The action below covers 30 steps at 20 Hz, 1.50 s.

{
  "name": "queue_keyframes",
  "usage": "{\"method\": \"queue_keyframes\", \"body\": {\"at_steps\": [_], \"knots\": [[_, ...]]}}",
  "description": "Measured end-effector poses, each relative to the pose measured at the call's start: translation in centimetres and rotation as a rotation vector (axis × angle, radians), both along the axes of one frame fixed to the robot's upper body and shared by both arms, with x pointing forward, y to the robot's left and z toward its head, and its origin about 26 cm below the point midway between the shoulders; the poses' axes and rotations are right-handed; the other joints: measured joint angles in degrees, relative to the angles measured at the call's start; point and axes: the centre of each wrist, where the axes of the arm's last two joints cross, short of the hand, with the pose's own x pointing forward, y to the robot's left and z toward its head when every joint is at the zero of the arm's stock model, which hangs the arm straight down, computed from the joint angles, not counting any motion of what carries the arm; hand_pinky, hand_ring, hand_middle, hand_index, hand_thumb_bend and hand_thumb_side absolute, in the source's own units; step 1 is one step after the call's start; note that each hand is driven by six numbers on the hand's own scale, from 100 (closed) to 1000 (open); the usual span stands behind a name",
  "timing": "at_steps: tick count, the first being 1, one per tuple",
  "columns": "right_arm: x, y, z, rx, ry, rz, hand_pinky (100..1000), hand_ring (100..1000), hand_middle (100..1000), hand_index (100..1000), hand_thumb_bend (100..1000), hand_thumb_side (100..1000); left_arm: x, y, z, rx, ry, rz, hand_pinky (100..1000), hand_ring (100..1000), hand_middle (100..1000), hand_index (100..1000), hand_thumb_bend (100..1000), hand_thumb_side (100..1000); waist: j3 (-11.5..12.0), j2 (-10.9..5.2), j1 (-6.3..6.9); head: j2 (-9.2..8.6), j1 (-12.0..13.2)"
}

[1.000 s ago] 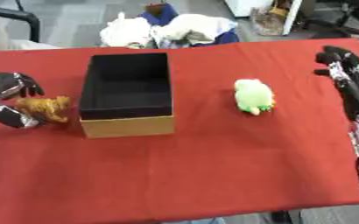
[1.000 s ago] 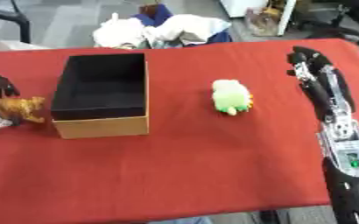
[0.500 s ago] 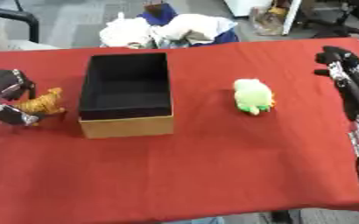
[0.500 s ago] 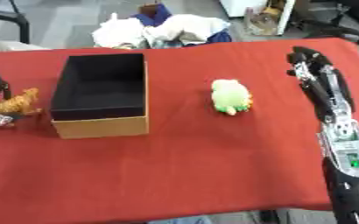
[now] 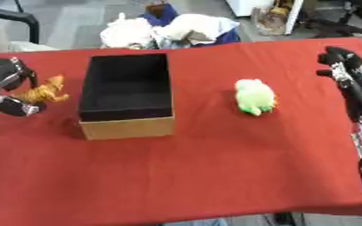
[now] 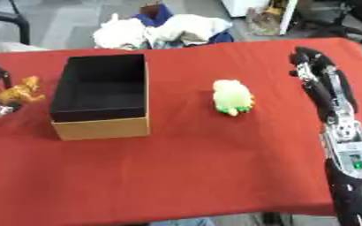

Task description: Pick up objects on the table and place them in the box.

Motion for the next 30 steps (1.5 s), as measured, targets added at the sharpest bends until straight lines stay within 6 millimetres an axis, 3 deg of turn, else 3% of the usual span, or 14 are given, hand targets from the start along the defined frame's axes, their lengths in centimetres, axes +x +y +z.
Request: {"method": "queue_keyframes", "body": {"at_steps": [6, 11, 16, 21, 30], "knots": [[0.0, 0.0, -0.1, -0.002, 0.005, 0.003, 738, 826, 720, 837, 100, 664, 0.5, -2.4, 4.2, -0.062, -0.094, -0.082, 446, 233, 177, 331, 359, 106, -0.2, -0.14, 0.02, 0.0, 0.1], [0.0, 0.0, -0.2, -0.004, 0.01, 0.01, 738, 827, 720, 836, 100, 665, 1.1, -5.5, 5.2, -0.071, -0.108, -0.165, 450, 235, 179, 331, 393, 122, -0.8, -0.14, 0.0, 0.0, 0.5], [0.2, 0.5, -0.2, -0.004, 0.01, 0.028, 738, 827, 720, 837, 100, 663, 1.7, -9.1, 4.5, -0.047, -0.098, -0.249, 454, 236, 179, 331, 402, 141, -1.7, -0.13, -0.06, 0.0, 1.1], [0.2, 0.7, -0.3, -0.005, 0.011, 0.038, 738, 827, 720, 837, 100, 665, 2.1, -11.8, 2.5, 0.0, -0.055, -0.31, 463, 247, 191, 343, 371, 176, -2.2, 0.01, -0.13, 0.0, 1.6], [0.4, 1.0, -0.3, -0.001, 0.012, 0.045, 739, 827, 719, 837, 100, 668, 1.9, -13.0, -1.5, 0.077, 0.069, -0.378, 491, 286, 233, 386, 289, 218, -2.3, 0.3, -0.12, 0.0, 1.7]]}}
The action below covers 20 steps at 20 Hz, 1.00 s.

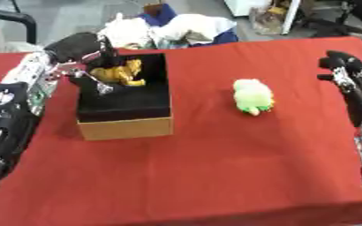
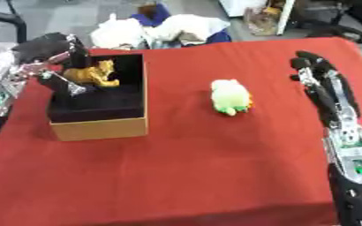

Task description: Pick up objects on the table and place them in the box.

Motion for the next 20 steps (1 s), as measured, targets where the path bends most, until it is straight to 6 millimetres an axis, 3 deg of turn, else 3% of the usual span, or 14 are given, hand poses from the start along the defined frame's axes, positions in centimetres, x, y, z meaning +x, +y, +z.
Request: {"method": "queue_keyframes", "body": {"at_steps": [3, 7, 8, 9, 12, 13, 15, 20], "knots": [[0.0, 0.0, -0.1, 0.0, 0.002, -0.001, 739, 827, 719, 836, 100, 668, -0.3, -0.3, -0.6, 0.039, 0.045, -0.041, 526, 360, 318, 469, 322, 256, 0.0, 0.05, 0.02, 0.0, -0.2], [0.0, 0.0, 0.0, 0.001, 0.002, -0.001, 740, 827, 720, 836, 100, 658, -0.7, 0.1, -0.4, 0.12, 0.107, -0.084, 622, 543, 530, 691, 448, 343, 0.3, 0.06, 0.03, 0.0, -0.3], [0.1, 0.0, 0.0, 0.0, 0.002, -0.001, 741, 829, 722, 837, 100, 655, -0.8, 0.2, -0.1, 0.133, 0.116, -0.095, 645, 579, 574, 735, 450, 420, 0.5, 0.06, 0.03, 0.0, -0.4], [0.2, 0.0, 0.0, 0.0, 0.003, -0.001, 743, 830, 725, 837, 100, 648, -1.0, 0.5, 0.2, 0.142, 0.123, -0.104, 664, 607, 611, 766, 459, 602, 0.7, 0.05, 0.03, 0.0, -0.5], [0.8, -0.1, 0.5, -0.02, -0.002, 0.006, 744, 832, 728, 839, 100, 632, -1.7, 1.4, 1.4, 0.136, 0.132, -0.124, 685, 637, 653, 792, 443, 653, 1.0, -0.01, 0.01, 0.0, -0.8], [1.1, -0.2, 0.8, -0.031, -0.003, 0.009, 746, 834, 733, 840, 100, 615, -1.9, 1.7, 1.8, 0.125, 0.132, -0.128, 694, 647, 671, 808, 453, 787, 1.2, -0.03, -0.01, 0.0, -0.9], [1.8, -0.5, 1.4, -0.059, -0.006, 0.017, 748, 836, 737, 842, 100, 585, -2.6, 2.3, 2.8, 0.09, 0.127, -0.135, 697, 644, 677, 814, 457, 860, 1.6, -0.06, -0.07, 0.0, -1.1], [4.2, -1.4, 3.6, -0.185, -0.004, 0.059, 752, 840, 750, 851, 100, 522, -4.8, 3.9, 4.9, -0.078, 0.106, -0.133, 678, 601, 643, 806, 355, 765, 2.7, -0.33, -0.43, 0.0, -1.5]]}}
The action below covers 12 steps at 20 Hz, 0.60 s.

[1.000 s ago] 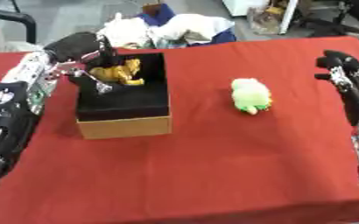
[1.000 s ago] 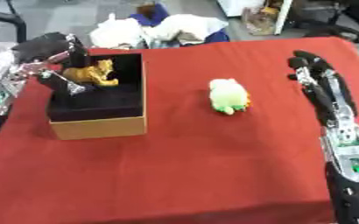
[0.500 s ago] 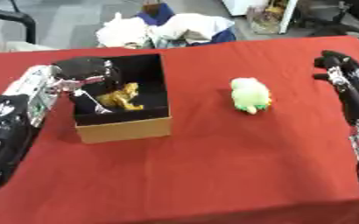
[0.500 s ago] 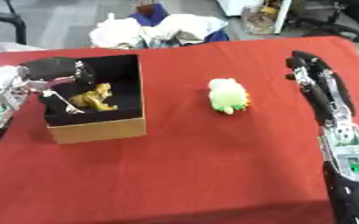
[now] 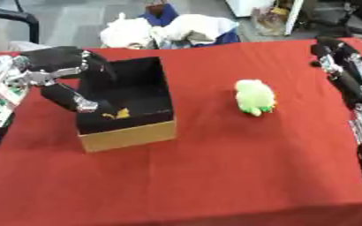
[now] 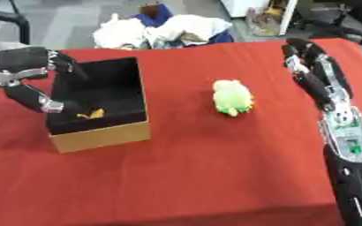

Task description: Pick up objects on the table and place them in the box.

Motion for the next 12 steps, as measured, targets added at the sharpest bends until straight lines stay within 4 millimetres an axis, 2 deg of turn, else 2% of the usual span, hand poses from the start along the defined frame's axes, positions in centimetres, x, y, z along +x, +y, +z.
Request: {"method": "queue_keyframes", "body": {"at_steps": [3, 4, 9, 10, 12], "knots": [[1.8, -0.7, 1.1, -0.119, 0.018, 0.03, 764, 859, 781, 870, 100, 534, -1.6, 1.2, 0.7, -0.138, 0.011, 0.035, 666, 577, 623, 801, 248, 729, 0.7, -0.11, -0.39, 0.0, -0.3], [2.4, -0.9, 1.3, -0.165, 0.032, 0.041, 764, 859, 781, 870, 100, 534, -2.2, 1.6, 0.8, -0.184, 0.018, 0.05, 666, 577, 623, 801, 248, 729, 1.0, -0.18, -0.48, 0.0, -0.4], [4.7, -1.9, 0.4, -0.399, 0.146, 0.091, 822, 932, 864, 904, 100, 588, -4.5, 3.3, 0.3, -0.367, 0.066, 0.125, 652, 554, 605, 793, 160, 736, 2.1, -0.56, -0.53, 0.0, -1.0], [5.0, -1.9, 0.1, -0.45, 0.17, 0.1, 826, 935, 868, 906, 110, 590, -4.9, 3.7, 0.1, -0.399, 0.075, 0.14, 651, 552, 603, 792, 149, 737, 2.3, -0.6, -0.53, 0.0, -1.0], [5.5, -2.2, -0.5, -0.553, 0.218, 0.115, 833, 940, 879, 913, 191, 593, -5.7, 4.4, -0.3, -0.46, 0.091, 0.171, 645, 544, 596, 790, 122, 748, 2.6, -0.67, -0.52, 0.0, -1.3]]}}
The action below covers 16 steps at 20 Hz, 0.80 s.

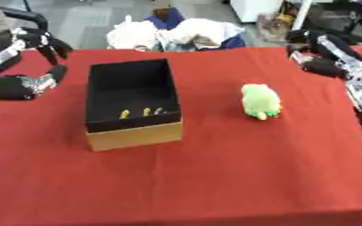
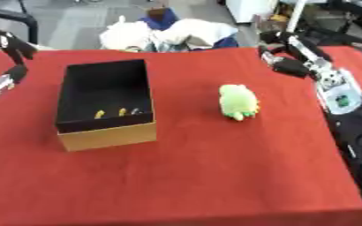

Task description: Pick up objects on the table and place them in the box.

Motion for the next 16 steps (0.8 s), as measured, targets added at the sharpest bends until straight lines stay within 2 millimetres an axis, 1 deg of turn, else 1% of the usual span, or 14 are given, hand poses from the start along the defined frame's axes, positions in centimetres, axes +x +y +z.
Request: {"method": "queue_keyframes", "body": {"at_steps": [1, 2, 4, 9, 12, 14, 16], "knots": [[0.2, -0.1, -0.3, -0.05, 0.019, 0.005, 835, 942, 883, 915, 226, 590, -0.4, 0.2, -0.2, -0.032, 0.007, 0.012, 643, 539, 591, 787, 109, 757, 0.1, -0.04, 0.01, 0.0, -0.1], [0.3, -0.1, -0.6, -0.097, 0.036, 0.007, 836, 942, 883, 916, 230, 590, -0.7, 0.4, -0.4, -0.061, 0.013, 0.023, 642, 539, 591, 786, 107, 759, 0.2, -0.05, 0.01, 0.0, -0.2], [0.5, 0.0, -1.4, -0.171, 0.065, 0.011, 838, 943, 889, 918, 269, 601, -1.2, 0.7, -0.8, -0.108, 0.025, 0.045, 641, 536, 588, 786, 100, 779, 0.3, -0.07, 0.02, 0.0, -0.4], [0.5, 0.5, -3.3, -0.308, 0.112, 0.019, 841, 943, 904, 925, 356, 614, -2.0, 1.2, -1.4, -0.176, 0.04, 0.083, 638, 532, 583, 783, 100, 791, 0.8, -0.12, -0.01, 0.0, -0.6], [0.5, 0.9, -4.0, -0.367, 0.115, 0.02, 834, 931, 900, 924, 356, 633, -2.3, 1.5, -1.6, -0.195, 0.046, 0.099, 638, 532, 582, 782, 100, 806, 0.8, -0.24, -0.01, 0.0, -0.7], [0.4, 1.0, -4.3, -0.398, 0.117, 0.025, 825, 911, 886, 915, 374, 638, -2.4, 1.6, -1.7, -0.2, 0.05, 0.107, 637, 531, 581, 782, 100, 814, 0.9, -0.31, 0.0, 0.0, -0.7], [0.4, 1.2, -4.4, -0.422, 0.116, 0.035, 809, 872, 836, 881, 377, 631, -2.5, 1.7, -1.9, -0.206, 0.054, 0.114, 637, 530, 580, 782, 100, 824, 0.9, -0.39, 0.0, 0.0, -0.7]]}}
